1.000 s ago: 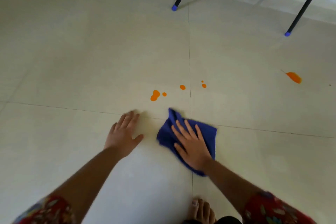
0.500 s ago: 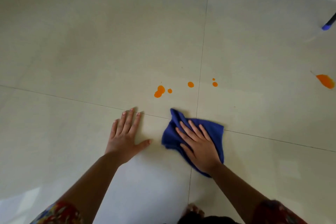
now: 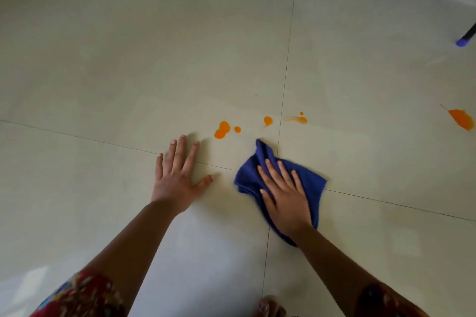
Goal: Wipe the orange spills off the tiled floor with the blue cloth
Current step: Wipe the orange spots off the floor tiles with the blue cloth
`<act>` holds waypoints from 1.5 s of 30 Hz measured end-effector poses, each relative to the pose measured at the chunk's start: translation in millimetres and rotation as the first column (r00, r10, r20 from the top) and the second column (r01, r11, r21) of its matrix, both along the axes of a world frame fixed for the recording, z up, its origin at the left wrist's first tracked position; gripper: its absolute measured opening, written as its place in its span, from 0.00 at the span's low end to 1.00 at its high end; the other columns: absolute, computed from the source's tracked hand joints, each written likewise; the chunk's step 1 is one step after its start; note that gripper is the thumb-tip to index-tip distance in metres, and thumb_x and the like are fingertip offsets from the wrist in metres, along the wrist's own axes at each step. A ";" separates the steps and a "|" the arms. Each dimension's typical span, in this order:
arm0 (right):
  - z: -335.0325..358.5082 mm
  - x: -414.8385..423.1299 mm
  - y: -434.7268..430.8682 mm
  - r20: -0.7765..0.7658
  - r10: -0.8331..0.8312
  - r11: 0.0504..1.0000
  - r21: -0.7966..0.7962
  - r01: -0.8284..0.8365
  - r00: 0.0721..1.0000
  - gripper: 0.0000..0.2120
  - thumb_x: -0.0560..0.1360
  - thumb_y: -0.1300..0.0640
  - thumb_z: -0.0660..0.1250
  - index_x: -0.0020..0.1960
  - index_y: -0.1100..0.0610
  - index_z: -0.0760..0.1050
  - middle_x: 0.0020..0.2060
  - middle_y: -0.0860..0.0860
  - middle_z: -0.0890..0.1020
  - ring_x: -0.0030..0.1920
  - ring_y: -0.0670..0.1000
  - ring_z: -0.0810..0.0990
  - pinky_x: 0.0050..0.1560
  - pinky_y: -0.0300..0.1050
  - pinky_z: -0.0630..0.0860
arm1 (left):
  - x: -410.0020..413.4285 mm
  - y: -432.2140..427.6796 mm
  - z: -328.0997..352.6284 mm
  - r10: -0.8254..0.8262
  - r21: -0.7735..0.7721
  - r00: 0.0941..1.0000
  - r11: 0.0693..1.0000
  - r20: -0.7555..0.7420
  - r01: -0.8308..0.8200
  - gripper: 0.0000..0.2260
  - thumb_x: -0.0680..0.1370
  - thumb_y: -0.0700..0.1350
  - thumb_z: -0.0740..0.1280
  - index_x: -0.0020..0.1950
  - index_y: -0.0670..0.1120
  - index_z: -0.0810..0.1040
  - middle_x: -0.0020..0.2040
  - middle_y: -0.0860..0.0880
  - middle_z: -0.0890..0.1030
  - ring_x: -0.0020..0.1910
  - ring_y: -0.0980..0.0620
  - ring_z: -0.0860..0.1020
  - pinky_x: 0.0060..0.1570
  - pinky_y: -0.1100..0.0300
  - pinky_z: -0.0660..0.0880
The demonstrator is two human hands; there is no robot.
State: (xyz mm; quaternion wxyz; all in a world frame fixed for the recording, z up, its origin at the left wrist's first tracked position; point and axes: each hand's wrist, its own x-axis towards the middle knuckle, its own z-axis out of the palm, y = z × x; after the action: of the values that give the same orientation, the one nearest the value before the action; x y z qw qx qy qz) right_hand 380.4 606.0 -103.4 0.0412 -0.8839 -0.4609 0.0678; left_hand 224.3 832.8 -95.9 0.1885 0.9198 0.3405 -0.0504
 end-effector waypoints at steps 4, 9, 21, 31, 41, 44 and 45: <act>-0.2 58.7 -13.4 0.001 -0.323 0.946 -0.010 0.323 0.946 0.26 0.80 0.45 0.46 0.77 0.46 0.57 0.77 0.45 0.57 0.77 0.52 0.56 0.74 0.57 0.53 | 4.1 -0.8 -4.3 0.012 0.010 1.000 1.000 -0.001 -0.012 0.39 0.71 0.73 0.44 0.77 0.59 0.37 0.78 0.53 0.36 0.77 0.52 0.35 0.74 0.47 0.39; 4.7 130.5 44.5 -0.016 -0.534 0.844 -0.064 0.532 0.845 0.25 0.83 0.45 0.45 0.79 0.45 0.45 0.79 0.45 0.47 0.78 0.52 0.45 0.76 0.57 0.45 | 4.0 -3.6 -6.4 0.014 0.058 1.000 0.998 0.026 -0.015 0.39 0.72 0.72 0.45 0.78 0.57 0.39 0.79 0.51 0.38 0.77 0.51 0.37 0.75 0.46 0.41; 7.4 148.5 48.0 -0.037 -0.204 0.979 -0.021 0.203 0.978 0.25 0.81 0.47 0.46 0.78 0.46 0.53 0.78 0.45 0.55 0.78 0.51 0.51 0.76 0.56 0.49 | 3.2 -4.5 -7.0 0.006 0.086 0.999 0.996 0.035 -0.009 0.38 0.74 0.71 0.47 0.78 0.56 0.41 0.79 0.50 0.40 0.78 0.49 0.39 0.74 0.46 0.41; 7.7 112.3 148.7 -0.046 0.146 0.989 -0.023 -0.147 0.988 0.25 0.82 0.45 0.45 0.78 0.46 0.52 0.78 0.44 0.53 0.78 0.49 0.49 0.77 0.53 0.46 | 2.7 -7.0 -7.0 0.018 0.098 0.999 0.995 0.031 -0.021 0.38 0.74 0.70 0.50 0.79 0.55 0.43 0.80 0.49 0.42 0.78 0.49 0.41 0.75 0.46 0.43; 13.1 171.4 193.9 -0.018 -0.254 0.966 -0.055 0.253 0.967 0.24 0.83 0.46 0.46 0.78 0.44 0.49 0.79 0.44 0.50 0.78 0.51 0.47 0.76 0.54 0.46 | 4.0 -6.9 -6.8 0.013 0.119 1.000 0.993 0.027 -0.016 0.38 0.74 0.69 0.50 0.79 0.53 0.45 0.80 0.48 0.44 0.78 0.48 0.43 0.74 0.46 0.42; 17.2 156.9 249.5 -0.072 -0.164 0.983 -0.094 0.157 0.984 0.25 0.83 0.44 0.45 0.79 0.44 0.47 0.79 0.44 0.47 0.78 0.52 0.44 0.76 0.56 0.43 | 3.7 -7.8 -6.3 0.011 0.121 1.000 0.993 0.022 -0.013 0.38 0.74 0.69 0.49 0.79 0.53 0.44 0.80 0.48 0.43 0.78 0.48 0.42 0.74 0.46 0.43; 17.9 147.6 261.7 -0.092 -0.102 0.990 -0.103 0.092 0.991 0.25 0.83 0.44 0.45 0.79 0.44 0.46 0.79 0.44 0.47 0.78 0.52 0.44 0.76 0.56 0.42 | 3.7 -8.1 -5.8 0.009 0.119 1.000 0.993 0.019 -0.011 0.39 0.74 0.70 0.49 0.79 0.53 0.44 0.80 0.48 0.43 0.78 0.48 0.42 0.74 0.46 0.43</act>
State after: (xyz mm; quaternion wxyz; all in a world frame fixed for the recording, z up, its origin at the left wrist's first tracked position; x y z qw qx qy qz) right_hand 527.9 867.7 -85.5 0.0229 -0.9019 -0.4109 0.1314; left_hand 227.9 824.7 -101.7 0.1368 0.9280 0.3459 -0.0205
